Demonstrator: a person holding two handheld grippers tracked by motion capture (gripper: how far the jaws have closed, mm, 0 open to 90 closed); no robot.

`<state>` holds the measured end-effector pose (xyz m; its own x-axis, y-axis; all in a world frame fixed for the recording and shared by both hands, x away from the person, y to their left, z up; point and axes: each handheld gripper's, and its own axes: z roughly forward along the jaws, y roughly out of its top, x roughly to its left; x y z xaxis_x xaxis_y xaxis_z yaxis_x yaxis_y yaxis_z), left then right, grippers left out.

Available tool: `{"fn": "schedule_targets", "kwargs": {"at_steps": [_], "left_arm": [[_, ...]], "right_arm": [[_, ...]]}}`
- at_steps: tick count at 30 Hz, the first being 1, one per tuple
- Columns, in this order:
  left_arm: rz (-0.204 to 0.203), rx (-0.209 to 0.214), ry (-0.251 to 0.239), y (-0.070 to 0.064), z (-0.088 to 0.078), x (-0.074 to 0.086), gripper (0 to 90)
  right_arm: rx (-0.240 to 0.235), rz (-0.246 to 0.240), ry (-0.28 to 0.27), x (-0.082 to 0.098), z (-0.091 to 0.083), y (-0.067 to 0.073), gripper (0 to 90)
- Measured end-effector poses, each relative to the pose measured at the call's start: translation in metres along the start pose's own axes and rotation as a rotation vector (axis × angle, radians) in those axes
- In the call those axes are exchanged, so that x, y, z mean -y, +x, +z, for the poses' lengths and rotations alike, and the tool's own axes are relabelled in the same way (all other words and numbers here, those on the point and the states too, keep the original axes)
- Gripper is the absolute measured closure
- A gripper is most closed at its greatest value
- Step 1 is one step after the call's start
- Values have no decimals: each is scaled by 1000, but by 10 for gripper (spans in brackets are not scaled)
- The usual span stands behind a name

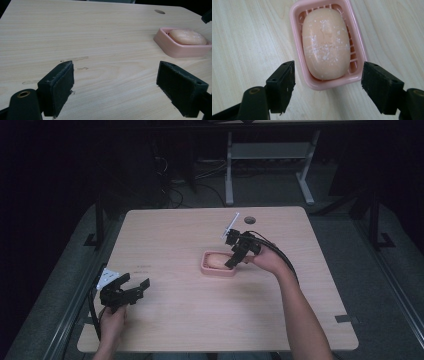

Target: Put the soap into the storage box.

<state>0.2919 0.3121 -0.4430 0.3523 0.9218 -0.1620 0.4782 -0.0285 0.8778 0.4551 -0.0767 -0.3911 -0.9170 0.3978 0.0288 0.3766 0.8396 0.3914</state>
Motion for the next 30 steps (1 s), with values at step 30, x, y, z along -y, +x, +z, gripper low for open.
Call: {"fn": "schedule_targets", "kwargs": {"at_steps": [30], "left_arm": [[2, 5, 1, -2, 1, 1, 142]], "right_arm": [[16, 49, -16, 48, -15, 5, 261]]}}
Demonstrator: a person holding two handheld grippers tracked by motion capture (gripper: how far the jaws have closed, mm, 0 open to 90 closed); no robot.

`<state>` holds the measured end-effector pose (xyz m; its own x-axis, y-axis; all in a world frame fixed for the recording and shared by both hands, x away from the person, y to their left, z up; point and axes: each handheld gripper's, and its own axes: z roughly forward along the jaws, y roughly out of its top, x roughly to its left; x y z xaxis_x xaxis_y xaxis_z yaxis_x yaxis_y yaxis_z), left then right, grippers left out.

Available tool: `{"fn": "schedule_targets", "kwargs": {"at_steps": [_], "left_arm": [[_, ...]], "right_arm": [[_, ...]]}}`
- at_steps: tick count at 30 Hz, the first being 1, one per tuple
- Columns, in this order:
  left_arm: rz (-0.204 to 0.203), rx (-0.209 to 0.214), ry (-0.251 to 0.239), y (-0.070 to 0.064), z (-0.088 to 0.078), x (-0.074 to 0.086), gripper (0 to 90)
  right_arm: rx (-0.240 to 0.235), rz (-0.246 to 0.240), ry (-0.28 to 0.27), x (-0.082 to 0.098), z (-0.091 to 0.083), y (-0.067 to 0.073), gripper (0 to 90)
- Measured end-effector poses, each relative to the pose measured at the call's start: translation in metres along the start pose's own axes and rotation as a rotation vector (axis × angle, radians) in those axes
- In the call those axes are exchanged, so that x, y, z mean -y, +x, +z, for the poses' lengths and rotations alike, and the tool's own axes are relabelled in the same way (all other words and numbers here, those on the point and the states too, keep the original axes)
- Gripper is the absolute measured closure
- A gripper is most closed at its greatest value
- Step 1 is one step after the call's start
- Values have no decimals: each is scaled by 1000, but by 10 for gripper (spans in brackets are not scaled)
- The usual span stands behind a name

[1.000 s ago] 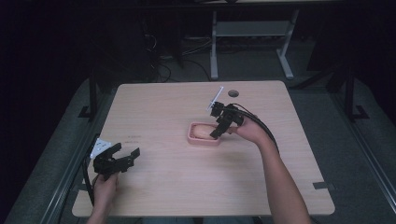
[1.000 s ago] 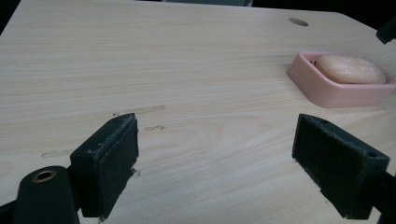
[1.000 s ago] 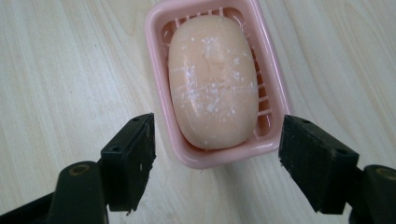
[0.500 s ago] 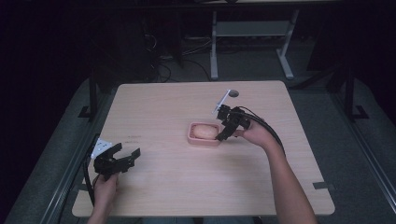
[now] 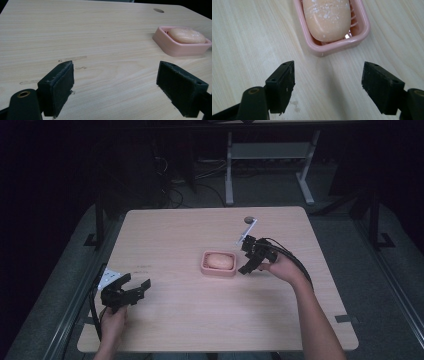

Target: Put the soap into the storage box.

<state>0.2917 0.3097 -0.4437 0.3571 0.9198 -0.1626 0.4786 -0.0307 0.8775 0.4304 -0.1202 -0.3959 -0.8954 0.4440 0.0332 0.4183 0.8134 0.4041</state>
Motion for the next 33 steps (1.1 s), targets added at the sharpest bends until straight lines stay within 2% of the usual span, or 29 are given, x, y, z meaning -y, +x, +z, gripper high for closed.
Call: {"fn": "schedule_targets", "kwargs": {"at_steps": [14, 16, 22, 26, 33], "left_arm": [[1, 1, -2, -1, 0, 0, 142], [1, 0, -2, -1, 0, 0, 142], [8, -1, 7, -1, 0, 0, 142], [13, 3, 6, -2, 1, 0, 142], [14, 1, 9, -2, 0, 0, 142]], "right_arm": [[2, 14, -19, 24, -4, 4, 261], [-1, 21, -2, 29, -4, 5, 252], [8, 24, -19, 38, -6, 8, 253], [10, 30, -5, 45, -6, 9, 253], [17, 48, -30, 60, -10, 11, 253]]}}
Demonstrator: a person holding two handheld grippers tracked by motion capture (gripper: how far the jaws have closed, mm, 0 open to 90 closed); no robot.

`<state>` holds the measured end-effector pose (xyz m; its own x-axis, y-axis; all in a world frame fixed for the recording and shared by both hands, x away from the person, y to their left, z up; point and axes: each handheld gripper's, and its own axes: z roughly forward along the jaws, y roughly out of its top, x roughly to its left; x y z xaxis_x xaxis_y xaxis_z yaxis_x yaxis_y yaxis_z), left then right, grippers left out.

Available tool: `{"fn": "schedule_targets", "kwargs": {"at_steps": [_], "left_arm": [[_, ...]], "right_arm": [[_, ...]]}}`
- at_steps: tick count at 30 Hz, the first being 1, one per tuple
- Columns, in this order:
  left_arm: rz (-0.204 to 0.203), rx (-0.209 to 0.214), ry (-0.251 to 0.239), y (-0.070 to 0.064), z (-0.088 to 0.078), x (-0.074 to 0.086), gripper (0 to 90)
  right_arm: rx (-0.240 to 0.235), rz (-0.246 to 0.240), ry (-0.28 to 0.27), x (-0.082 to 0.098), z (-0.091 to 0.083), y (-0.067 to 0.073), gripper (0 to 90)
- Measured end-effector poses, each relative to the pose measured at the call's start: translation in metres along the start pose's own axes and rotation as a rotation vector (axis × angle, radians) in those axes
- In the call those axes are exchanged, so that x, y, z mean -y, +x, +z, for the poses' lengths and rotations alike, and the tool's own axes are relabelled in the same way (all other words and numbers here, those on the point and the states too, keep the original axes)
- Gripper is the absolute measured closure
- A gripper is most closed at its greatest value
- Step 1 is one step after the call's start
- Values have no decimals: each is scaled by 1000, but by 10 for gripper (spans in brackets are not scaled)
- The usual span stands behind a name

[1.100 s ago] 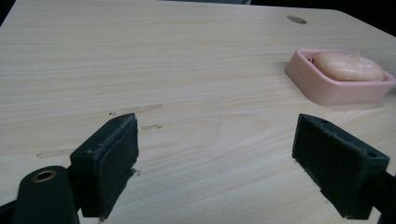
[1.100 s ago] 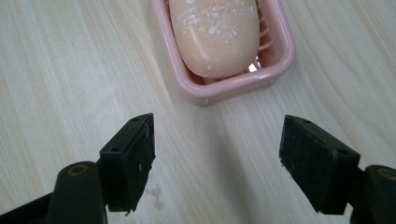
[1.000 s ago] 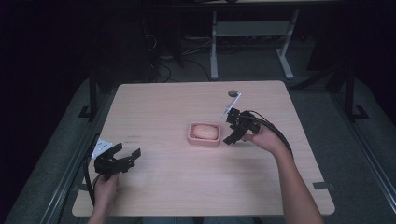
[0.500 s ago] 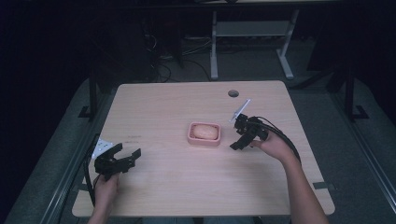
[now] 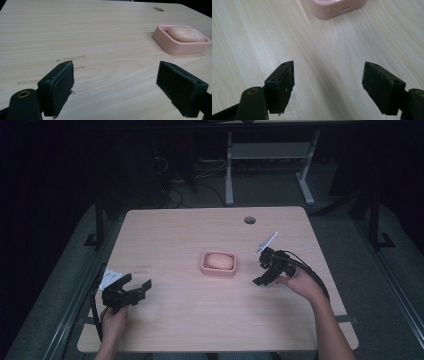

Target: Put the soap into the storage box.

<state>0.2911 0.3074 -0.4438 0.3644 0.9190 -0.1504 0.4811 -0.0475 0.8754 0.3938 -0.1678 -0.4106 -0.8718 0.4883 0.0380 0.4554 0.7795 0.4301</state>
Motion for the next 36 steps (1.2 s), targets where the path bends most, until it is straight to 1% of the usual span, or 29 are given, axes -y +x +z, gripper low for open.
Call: {"fn": "schedule_targets", "kwargs": {"at_steps": [1, 2, 5, 6, 8, 9, 10, 11, 15, 17, 19, 20, 23, 24, 25, 28, 32, 33, 34, 36], "left_arm": [[0, -1, 0, 0, 0, 0, 142], [-1, -1, 0, 0, 0, 0, 142], [-1, -1, -1, 0, 0, 0, 142], [-1, -1, 0, 0, 0, 0, 142], [-2, -1, 0, 0, 0, 0, 142], [-3, -1, -1, 0, 0, 0, 142], [-3, -2, 0, 0, 0, 0, 142], [3, -2, 5, 0, 0, 0, 142], [6, -1, 6, 0, 0, 0, 142], [9, -2, 4, 0, 0, 1, 142], [11, -3, 6, 0, 0, 0, 142], [10, -3, 5, 0, 0, 0, 142], [9, -5, 4, 0, 0, 0, 142], [11, -5, 7, 0, 0, 0, 142], [16, -5, 10, 0, 1, 0, 142], [26, -4, 18, 0, 2, 0, 142], [29, -2, 15, -2, 3, 0, 142], [27, -3, 16, -3, 5, 0, 142], [27, -3, 16, -3, 5, 0, 142], [35, 0, 14, -4, 5, -1, 142]], "right_arm": [[-6, 6, 1, 2, 0, 0, 253], [-1, 8, -2, 6, -1, 1, 254], [0, 16, -5, 10, -2, 1, 253], [-1, 19, -14, 14, -3, 2, 253], [-4, 23, -13, 16, -3, 2, 253], [-4, 30, -3, 18, -3, 3, 253], [1, 27, 1, 19, -3, 3, 253], [7, 23, -20, 22, -5, 5, 254], [8, 31, -24, 29, -7, 7, 254], [7, 37, -23, 34, -7, 7, 254], [6, 45, -37, 42, -7, 9, 254], [6, 45, -37, 42, -7, 9, 254], [9, 57, -41, 50, -8, 12, 253], [5, 67, -48, 54, -8, 15, 254], [5, 67, -48, 54, -8, 15, 254], [8, 74, -62, 63, -9, 20, 254], [7, 87, -77, 70, -9, 25, 253], [18, 90, -84, 75, -9, 28, 253], [18, 90, -84, 75, -9, 28, 253], [25, 95, -106, 81, -10, 33, 253]]}}
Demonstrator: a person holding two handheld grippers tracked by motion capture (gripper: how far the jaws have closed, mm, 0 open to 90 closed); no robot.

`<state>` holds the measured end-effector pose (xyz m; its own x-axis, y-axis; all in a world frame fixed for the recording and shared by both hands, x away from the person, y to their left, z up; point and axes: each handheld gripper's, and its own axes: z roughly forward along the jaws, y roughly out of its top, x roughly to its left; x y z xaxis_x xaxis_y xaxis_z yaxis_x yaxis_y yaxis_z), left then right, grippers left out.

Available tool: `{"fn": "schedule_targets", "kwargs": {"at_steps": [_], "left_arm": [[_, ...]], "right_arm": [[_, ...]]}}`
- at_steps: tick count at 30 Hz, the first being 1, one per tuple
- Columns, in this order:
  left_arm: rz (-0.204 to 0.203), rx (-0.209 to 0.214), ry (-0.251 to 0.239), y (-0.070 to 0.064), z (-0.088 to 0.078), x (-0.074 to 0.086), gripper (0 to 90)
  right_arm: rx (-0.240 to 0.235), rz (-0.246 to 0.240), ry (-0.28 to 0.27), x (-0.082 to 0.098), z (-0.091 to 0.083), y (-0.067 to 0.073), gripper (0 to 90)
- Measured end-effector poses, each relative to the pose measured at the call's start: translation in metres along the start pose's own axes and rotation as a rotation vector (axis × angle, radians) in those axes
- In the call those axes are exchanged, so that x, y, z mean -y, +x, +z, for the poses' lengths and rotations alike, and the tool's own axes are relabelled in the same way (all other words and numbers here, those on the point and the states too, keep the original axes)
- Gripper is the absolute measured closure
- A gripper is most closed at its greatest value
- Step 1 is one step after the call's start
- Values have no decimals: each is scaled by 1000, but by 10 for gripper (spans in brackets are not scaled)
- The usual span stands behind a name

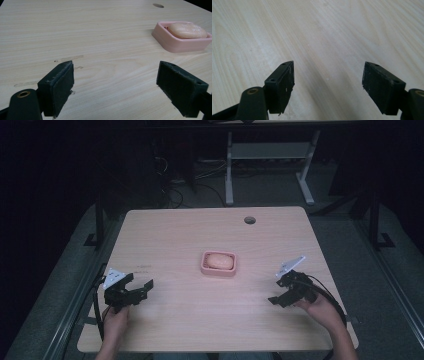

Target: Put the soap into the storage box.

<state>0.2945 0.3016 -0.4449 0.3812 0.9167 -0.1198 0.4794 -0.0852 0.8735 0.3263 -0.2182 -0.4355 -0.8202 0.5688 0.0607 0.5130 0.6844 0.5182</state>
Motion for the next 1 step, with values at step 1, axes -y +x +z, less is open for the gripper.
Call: {"fn": "schedule_targets", "kwargs": {"at_steps": [1], "left_arm": [[6, -1, 1, 0, 0, 0, 142]], "right_arm": [[4, 3, -10, 3, -1, 2, 248]]}}
